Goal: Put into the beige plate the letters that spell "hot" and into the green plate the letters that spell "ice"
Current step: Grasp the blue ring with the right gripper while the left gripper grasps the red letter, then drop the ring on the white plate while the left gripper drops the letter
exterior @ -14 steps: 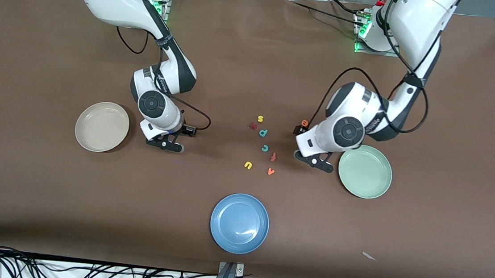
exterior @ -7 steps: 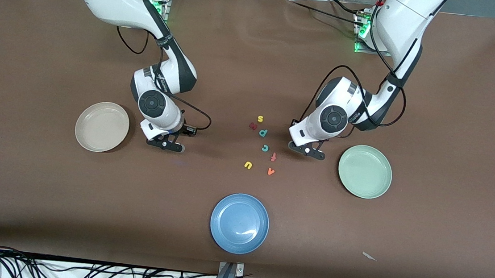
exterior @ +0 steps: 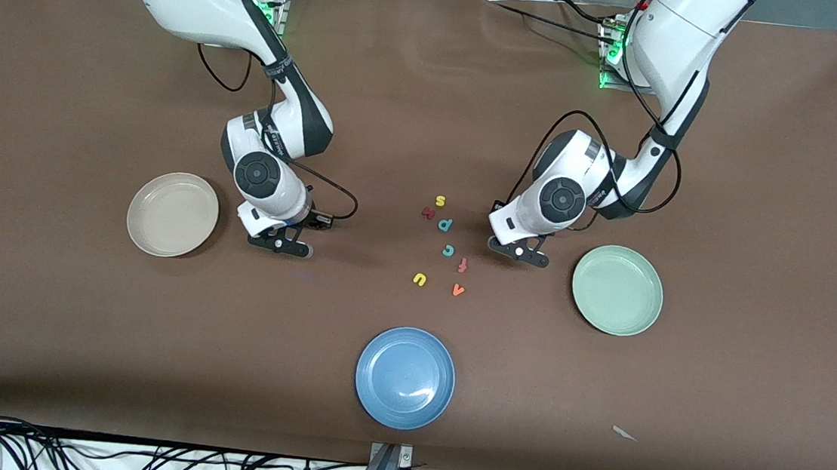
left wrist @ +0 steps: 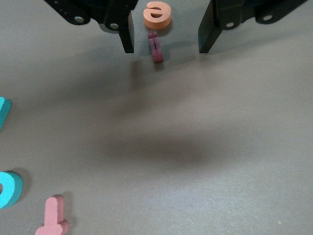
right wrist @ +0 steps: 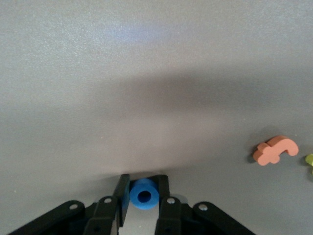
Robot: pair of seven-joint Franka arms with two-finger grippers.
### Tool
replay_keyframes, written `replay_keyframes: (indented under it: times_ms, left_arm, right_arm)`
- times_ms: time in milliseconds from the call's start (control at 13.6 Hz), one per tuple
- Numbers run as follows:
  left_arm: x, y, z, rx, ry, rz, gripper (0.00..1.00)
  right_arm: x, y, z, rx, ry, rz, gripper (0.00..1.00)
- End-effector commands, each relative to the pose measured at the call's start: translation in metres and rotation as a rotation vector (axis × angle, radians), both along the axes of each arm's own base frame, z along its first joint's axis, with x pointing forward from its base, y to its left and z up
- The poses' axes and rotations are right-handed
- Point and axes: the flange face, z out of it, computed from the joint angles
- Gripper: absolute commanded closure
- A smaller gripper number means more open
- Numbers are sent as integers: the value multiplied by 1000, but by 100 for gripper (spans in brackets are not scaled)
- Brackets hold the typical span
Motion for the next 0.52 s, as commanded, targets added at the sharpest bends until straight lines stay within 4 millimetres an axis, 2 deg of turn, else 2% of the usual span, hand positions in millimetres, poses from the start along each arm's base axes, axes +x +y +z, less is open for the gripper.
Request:
replay_keyframes:
  times_ms: [0, 74, 147, 295, 442]
  left_arm:
    - [-10, -18, 0, -8, -10, 20, 60]
    - [-10, -16, -2, -5, -9, 20, 80]
    - [-10, -14, -3, 4, -13, 7, 90]
    - [-9, -12, -9, 13, -10, 1, 91]
    - [-9, -12, -11, 13, -8, 1, 92]
  right_arm:
    - [0, -3, 18, 3, 19, 5, 80]
    - [5, -3, 33, -1, 23, 4, 80]
    - [10, -5, 44, -12, 43, 0, 80]
    - [23, -11, 71, -29, 72, -6, 80]
    - [41, -45, 95, -58, 95, 4, 80]
